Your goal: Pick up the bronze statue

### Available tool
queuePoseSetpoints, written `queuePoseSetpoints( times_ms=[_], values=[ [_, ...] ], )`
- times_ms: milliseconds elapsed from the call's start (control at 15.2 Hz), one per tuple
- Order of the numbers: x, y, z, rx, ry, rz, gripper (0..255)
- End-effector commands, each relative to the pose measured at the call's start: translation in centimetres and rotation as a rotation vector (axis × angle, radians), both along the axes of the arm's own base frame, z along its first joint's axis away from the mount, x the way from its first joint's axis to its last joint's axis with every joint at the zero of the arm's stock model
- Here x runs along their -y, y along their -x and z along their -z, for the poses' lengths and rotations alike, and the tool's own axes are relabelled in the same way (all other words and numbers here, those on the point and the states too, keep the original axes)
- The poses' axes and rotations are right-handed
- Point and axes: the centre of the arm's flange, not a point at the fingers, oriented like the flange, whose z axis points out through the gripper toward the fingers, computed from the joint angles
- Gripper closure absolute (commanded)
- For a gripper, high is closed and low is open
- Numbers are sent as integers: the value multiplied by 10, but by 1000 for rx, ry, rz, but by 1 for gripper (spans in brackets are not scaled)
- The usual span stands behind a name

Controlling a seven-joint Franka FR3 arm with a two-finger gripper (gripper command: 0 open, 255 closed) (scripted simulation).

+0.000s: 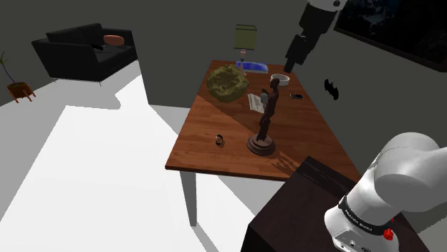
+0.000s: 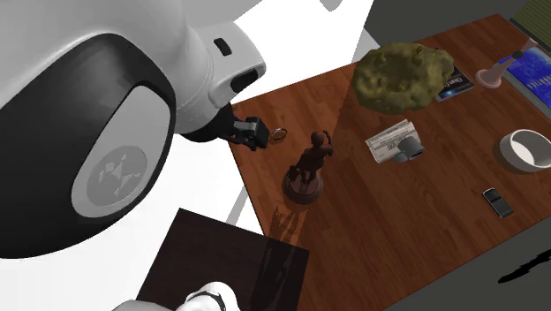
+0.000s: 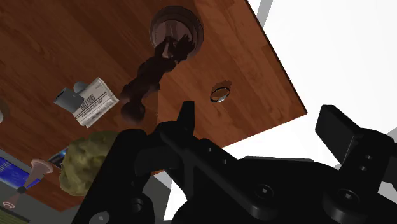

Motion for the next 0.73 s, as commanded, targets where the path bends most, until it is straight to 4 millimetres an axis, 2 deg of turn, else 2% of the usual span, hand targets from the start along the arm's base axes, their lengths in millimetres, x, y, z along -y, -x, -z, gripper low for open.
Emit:
queuePoseSetpoints(
  times_ms=[0,660],
  values=[
    [0,0,0,0,0,0,0],
    [64,-117,65,-173,17,225,0]
  ],
)
